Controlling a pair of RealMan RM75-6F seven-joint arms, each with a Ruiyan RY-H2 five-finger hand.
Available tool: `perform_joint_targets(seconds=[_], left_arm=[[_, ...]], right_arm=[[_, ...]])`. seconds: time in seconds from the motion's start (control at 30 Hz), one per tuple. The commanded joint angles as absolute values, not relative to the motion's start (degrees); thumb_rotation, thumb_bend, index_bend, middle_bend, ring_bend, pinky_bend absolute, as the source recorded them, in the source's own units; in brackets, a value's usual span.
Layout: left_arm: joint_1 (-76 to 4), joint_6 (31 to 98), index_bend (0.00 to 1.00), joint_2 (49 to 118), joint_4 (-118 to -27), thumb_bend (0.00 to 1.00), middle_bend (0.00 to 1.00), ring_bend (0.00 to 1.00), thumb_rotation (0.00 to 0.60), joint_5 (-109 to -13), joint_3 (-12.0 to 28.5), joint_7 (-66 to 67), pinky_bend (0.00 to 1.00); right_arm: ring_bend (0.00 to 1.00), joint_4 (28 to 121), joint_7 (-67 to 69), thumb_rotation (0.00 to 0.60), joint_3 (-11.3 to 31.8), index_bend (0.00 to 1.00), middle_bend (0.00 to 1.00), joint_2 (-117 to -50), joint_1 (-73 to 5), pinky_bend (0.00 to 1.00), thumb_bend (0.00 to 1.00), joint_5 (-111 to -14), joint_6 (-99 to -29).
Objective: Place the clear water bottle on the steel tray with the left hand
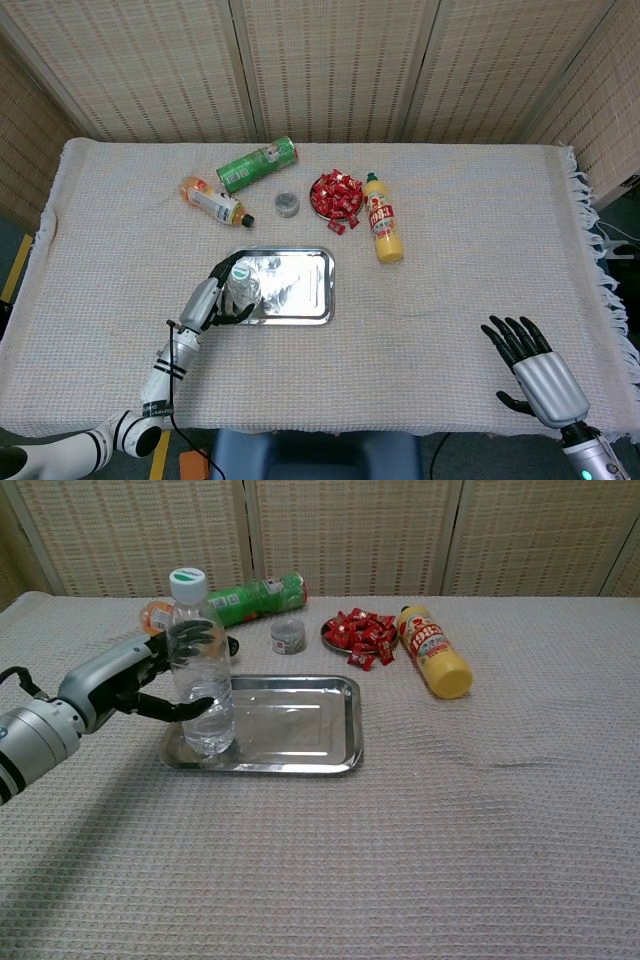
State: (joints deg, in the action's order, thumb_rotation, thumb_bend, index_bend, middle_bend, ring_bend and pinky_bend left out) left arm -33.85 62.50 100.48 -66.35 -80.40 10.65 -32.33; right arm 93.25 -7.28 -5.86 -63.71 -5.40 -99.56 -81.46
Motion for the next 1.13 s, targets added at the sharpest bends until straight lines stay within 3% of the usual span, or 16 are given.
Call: perform_joint_targets(seconds=[0.03,0.27,0.67,0.73,0.97,1.13], left_arm=[[-33.7,61.0,0.0,98.5,-67.2,0.33,0.0,0.0,0.6,-80.5,9.4,-30.8,0.0],[-32.7,59.7,0.0,94.1,-67.6,0.33,0.0,0.0,0.6,-79.8,8.0,-27.8,0.0],[-27.7,67.4,0.0,88.5,-65.3,0.36,0.0,0.0,0.6,-81.1,6.1,-20.3,0.0],[-25.9,70.1,0.0,87.5,-64.9,0.37,0.0,0.0,0.6,-81.1,5.6,-16.6,0.0],[-13.9,88.9,0.0,85.0,-64.1,0.37,0.0,0.0,0.6,-83.4,2.5,-8.9,0.0],[-11.0,90.6,0.0,81.1,-67.6,0.38,0.0,0.0,0.6,-84.8,0.6,-7.7,0.0]], right_arm=[[0.0,93.2,-7.3,0.6,-5.9,0.0,0.0,-63.7,-5.4,0.0,0.05,-99.6,-81.4],[0.0,93.2,-7.8,0.6,-5.9,0.0,0.0,-64.0,-5.5,0.0,0.05,-99.5,-81.1],[0.0,93.5,-8.8,0.6,-6.0,0.0,0.0,-64.2,-5.6,0.0,0.05,-99.2,-80.4],[0.0,93.4,-8.6,0.6,-5.9,0.0,0.0,-64.2,-5.5,0.0,0.05,-99.4,-80.8],[0.0,93.3,-8.2,0.6,-5.9,0.0,0.0,-64.1,-5.4,0.0,0.05,-99.3,-81.1],[0.0,93.4,-8.8,0.6,-6.0,0.0,0.0,-64.3,-5.6,0.0,0.05,-99.2,-80.4]])
